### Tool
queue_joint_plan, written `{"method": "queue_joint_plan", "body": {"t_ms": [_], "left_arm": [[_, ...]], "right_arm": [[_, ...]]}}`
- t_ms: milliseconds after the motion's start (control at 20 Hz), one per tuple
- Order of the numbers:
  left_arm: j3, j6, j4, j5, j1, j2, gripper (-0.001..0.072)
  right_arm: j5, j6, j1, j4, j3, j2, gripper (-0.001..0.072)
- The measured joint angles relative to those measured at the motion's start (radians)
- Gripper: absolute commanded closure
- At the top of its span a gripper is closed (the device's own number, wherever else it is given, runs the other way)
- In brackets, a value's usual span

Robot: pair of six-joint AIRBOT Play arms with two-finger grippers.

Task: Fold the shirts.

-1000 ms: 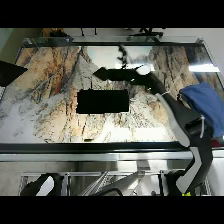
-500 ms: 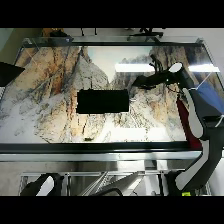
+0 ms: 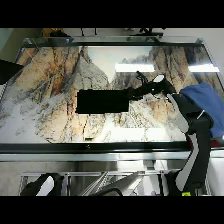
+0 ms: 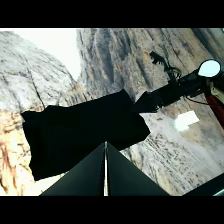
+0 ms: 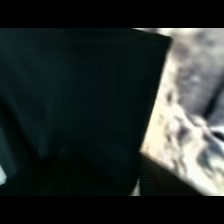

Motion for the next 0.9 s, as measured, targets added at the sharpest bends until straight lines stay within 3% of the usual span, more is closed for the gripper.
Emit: {"method": "queue_joint_plan", "body": {"t_ms": [150,500,900], "left_arm": [[0.000,0.000,0.000,0.007,0.000,0.000,0.0694],[0.000,0.000,0.000,0.011,0.000,0.000,0.0694],[0.000,-0.003,0.000,0.013,0.000,0.000,0.0694]], "right_arm": [[0.005,-0.050,0.005,0.062,0.001,-0.003,0.0692],[-0.026,-0.158,-0.080,0.196,0.160,0.176,0.0693],[-0.175,-0.044,-0.402,0.206,0.267,0.340,0.0693]]}}
